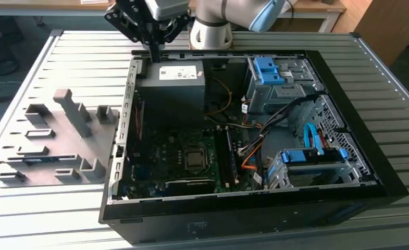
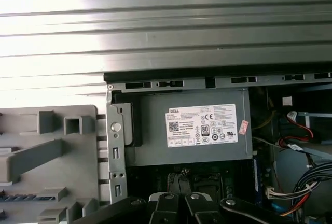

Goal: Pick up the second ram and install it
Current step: 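Reach for the second ram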

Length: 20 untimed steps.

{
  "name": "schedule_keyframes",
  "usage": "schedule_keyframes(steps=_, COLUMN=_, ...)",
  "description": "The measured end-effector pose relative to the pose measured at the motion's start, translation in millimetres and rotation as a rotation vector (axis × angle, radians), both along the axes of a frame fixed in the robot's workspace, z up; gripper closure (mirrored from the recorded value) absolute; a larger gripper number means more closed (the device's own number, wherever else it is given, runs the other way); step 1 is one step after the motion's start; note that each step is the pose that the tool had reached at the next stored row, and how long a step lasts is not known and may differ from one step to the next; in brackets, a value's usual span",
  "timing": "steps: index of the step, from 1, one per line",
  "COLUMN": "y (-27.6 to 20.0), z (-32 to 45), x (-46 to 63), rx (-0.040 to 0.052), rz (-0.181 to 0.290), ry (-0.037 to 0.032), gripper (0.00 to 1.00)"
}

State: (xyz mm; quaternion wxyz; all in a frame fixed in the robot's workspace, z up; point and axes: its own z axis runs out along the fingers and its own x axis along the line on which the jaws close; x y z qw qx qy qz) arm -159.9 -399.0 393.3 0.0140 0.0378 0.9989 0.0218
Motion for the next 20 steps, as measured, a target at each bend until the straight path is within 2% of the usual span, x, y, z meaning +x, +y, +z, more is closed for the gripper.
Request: schedule_keyframes(steps=20, y=0.0, z=-0.6, x=-56.4, rx=-0.0001, rz=0.0, ry=-0.0017, gripper=0.9)
